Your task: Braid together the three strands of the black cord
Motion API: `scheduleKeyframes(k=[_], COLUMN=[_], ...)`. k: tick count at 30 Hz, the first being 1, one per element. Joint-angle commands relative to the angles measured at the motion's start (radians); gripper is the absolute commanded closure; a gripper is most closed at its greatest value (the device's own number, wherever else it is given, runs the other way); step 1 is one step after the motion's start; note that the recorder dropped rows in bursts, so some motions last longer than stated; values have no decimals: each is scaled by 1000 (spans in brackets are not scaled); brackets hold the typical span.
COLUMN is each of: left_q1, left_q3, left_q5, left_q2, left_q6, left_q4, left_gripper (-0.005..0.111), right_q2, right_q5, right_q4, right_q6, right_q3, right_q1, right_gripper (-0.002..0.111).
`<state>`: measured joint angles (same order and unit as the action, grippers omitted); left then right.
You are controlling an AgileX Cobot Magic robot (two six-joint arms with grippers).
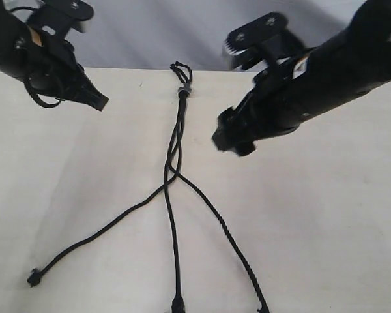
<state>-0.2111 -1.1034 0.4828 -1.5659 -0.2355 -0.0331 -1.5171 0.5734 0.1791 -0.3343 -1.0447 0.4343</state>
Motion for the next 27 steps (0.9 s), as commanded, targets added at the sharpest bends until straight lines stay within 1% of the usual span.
scheduleKeyframes(k=[1,3,5,8,10,17,21,25,27], left_q1=[56,73,82,82,82,82,82,82,82], left_q3=[80,93,96,96,96,96,96,96,96], left_q5=[-133,-164,-163,-161,-161,-157,-157,-157,-157], left_q2=[66,84,96,95,95,95,95,95,95], left_q6=[9,9,9,9,9,9,9,9,9], left_q4=[18,18,18,18,18,18,18,18,18], left_gripper=[106,106,106,106,106,106,106,106,106], right_q2=[-96,-159,-223,-305,-353,-451,-487,-494,-494], right_q5=[4,7,14,12,9,9,4,3,13], right_q4=[10,10,10,10,8,-88,-90,-90,-90], right_q6=[2,27,40,45,66,215,219,219,211], right_q3=[-24,-37,-52,-71,-87,-93,-93,-93,-93], right_q1=[153,221,273,325,337,335,335,335,335], right_gripper=[31,31,31,34,38,65,75,81,88])
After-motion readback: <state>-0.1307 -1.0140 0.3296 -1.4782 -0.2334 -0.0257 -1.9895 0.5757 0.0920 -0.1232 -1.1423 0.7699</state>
